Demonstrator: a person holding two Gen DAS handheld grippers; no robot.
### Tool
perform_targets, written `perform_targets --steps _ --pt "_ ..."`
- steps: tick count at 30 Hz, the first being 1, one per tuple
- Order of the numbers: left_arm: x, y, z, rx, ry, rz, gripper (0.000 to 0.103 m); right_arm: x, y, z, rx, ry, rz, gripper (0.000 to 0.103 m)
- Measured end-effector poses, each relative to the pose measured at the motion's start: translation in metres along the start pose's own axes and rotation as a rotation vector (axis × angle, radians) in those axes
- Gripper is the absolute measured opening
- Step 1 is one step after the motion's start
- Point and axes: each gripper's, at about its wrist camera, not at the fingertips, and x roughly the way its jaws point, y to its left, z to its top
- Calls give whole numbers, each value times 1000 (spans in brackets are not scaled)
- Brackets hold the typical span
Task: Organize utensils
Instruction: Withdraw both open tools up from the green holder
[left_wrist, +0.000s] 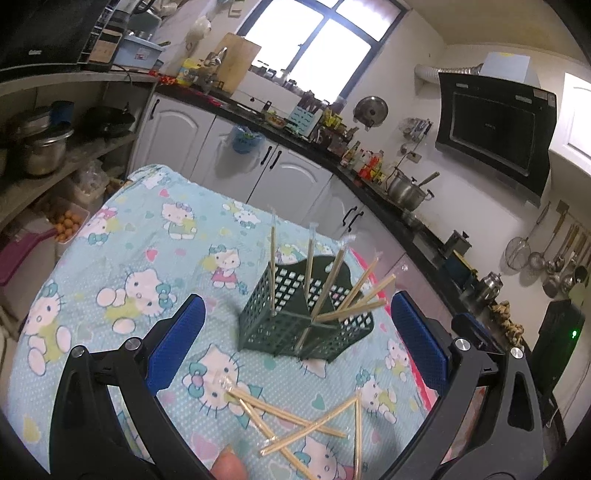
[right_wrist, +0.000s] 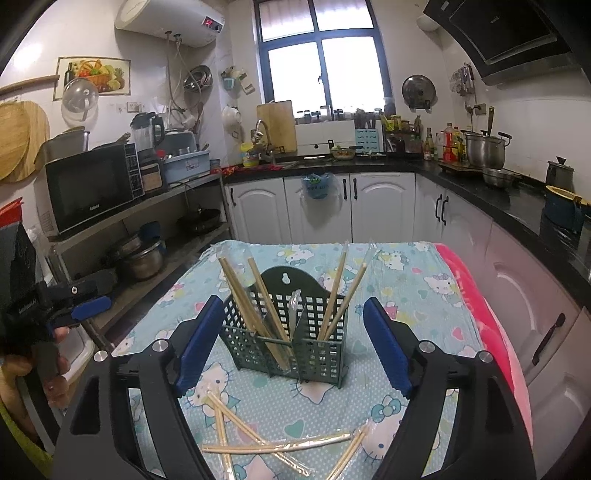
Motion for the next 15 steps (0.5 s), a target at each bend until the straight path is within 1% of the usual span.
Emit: perform_targets --steps 5,11,15 --pt "1 -1 -13 11 32 -2 92 -3 6 -7 -9 16 12 75" --pt "6 -2 -34 41 89 0 92 -2 11 -17 -21 44 22 76" --pt "9 0 -42 36 114 5 92 -1 13 -24 -27 62 28 76"
